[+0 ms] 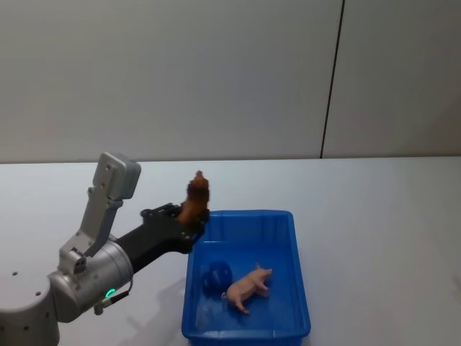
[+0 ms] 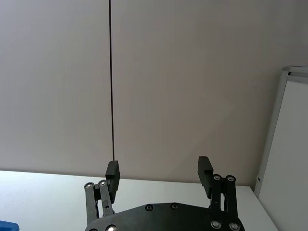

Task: Pick up the two dolls from the table and place them into the box.

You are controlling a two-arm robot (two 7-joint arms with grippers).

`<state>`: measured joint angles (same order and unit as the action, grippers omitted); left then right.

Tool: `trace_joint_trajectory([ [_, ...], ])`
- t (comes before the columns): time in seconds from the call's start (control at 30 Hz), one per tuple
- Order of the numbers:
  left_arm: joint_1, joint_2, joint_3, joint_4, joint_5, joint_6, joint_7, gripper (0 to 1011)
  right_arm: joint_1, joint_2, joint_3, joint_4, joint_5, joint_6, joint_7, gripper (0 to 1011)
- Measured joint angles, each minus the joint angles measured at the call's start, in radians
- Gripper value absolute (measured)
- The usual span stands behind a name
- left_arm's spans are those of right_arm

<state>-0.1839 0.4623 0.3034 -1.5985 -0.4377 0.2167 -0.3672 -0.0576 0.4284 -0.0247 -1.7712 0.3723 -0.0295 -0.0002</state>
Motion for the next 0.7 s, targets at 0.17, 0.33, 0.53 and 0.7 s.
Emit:
trace_joint_trajectory([
  [0.17,-0.028,-0.013,0.006,0.035,-0.006,0.004,-0.088,355,0.000,0.000,0.000,0.000,0.000,0.000,0.000,1001],
  [0.33,-0.059,-0.026,0.013,0.076,-0.009,0.009,-0.172,395,0.000,0.000,0.000,0.000,0.000,0.000,0.000,1001],
  [0.53,-0.106,-0.049,0.024,0.140,-0.012,0.016,-0.284,565,0.000,0.000,0.000,0.000,0.000,0.000,0.000,1001],
  [0.7,-0.145,-0.069,0.033,0.197,-0.012,0.021,-0.383,730,0.000,0.000,0.000,0.000,0.000,0.000,0.000,1001],
])
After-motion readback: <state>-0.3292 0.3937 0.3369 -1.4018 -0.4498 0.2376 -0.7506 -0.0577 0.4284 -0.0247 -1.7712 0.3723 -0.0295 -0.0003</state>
